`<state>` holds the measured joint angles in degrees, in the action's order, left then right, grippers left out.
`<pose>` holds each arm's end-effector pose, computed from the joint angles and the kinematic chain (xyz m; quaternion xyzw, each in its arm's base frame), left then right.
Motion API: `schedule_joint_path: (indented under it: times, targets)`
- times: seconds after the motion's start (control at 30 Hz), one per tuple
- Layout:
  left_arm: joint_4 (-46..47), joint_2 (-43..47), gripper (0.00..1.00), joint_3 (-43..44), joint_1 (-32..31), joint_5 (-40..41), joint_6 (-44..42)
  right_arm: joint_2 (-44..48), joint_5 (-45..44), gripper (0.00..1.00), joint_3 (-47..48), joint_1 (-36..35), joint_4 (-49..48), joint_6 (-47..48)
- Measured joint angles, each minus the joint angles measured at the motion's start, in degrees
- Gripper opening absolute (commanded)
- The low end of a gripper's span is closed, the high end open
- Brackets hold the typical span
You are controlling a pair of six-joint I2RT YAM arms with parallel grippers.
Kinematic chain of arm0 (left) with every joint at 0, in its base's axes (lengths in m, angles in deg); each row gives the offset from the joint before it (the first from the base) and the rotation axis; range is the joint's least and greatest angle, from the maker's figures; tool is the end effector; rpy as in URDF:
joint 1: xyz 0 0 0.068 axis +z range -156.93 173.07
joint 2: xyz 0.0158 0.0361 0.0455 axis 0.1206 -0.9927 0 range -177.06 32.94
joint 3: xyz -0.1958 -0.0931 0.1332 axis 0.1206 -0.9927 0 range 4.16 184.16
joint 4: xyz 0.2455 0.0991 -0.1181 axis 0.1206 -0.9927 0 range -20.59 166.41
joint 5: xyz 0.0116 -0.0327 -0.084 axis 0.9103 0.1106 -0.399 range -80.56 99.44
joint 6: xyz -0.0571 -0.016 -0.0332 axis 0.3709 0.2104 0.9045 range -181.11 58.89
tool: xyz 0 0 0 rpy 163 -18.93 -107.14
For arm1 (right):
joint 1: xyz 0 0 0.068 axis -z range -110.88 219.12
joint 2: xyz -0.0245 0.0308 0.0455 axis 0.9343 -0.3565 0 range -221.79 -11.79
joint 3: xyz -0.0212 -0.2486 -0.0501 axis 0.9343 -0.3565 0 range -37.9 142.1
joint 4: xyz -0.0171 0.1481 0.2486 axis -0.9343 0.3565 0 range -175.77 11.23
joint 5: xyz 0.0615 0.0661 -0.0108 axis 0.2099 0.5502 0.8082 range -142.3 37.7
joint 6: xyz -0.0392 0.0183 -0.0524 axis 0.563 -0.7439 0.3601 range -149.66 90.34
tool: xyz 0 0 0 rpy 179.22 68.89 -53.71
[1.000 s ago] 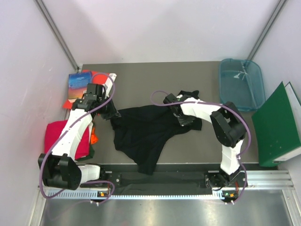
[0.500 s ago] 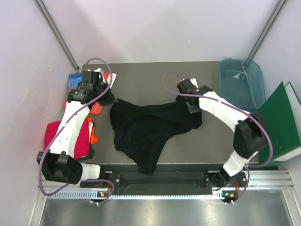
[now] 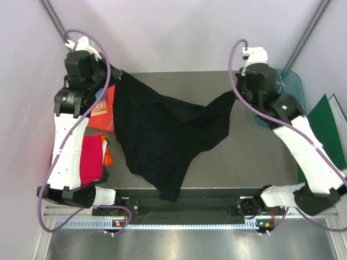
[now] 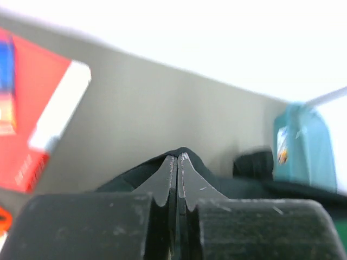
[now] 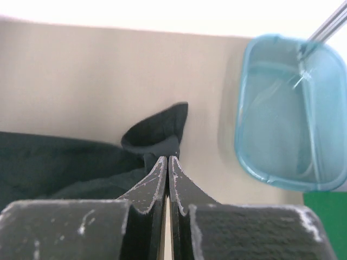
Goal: Fold and stack the t-shirts
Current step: Flatten out the tshirt
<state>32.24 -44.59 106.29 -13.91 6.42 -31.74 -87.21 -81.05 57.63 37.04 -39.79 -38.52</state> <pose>0.3107 -0.0410 0.4787 -0.1436 0.8041 -0.2003 0.5410 0.2730 0.1400 0.4484 -0.0361 0.8306 -0.0173 0.5554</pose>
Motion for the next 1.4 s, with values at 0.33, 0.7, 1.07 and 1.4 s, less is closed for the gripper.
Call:
schedule_joint_path:
  times: [0.33,0.7,1.07,1.4]
  targets:
    - [-1.4,4.5,0.00,15.5,0.0,4.5,-4.7,19.6,2.2,0.00,1.1,0.0,-0.5,1.6]
    - [-9.2,13.0,0.00,31.8,0.0,4.9,-7.9,24.6,8.3,0.00,22.9,0.0,9.2,1.0]
    - [-5.6,9.8,0.00,36.4,0.0,3.9,-6.7,27.5,8.2,0.00,11.3,0.0,8.9,-1.5]
    - [-5.6,-14.9,0.00,31.0,0.6,1.9,-6.5,24.1,1.7,0.00,-22.1,2.2,-8.0,-0.2]
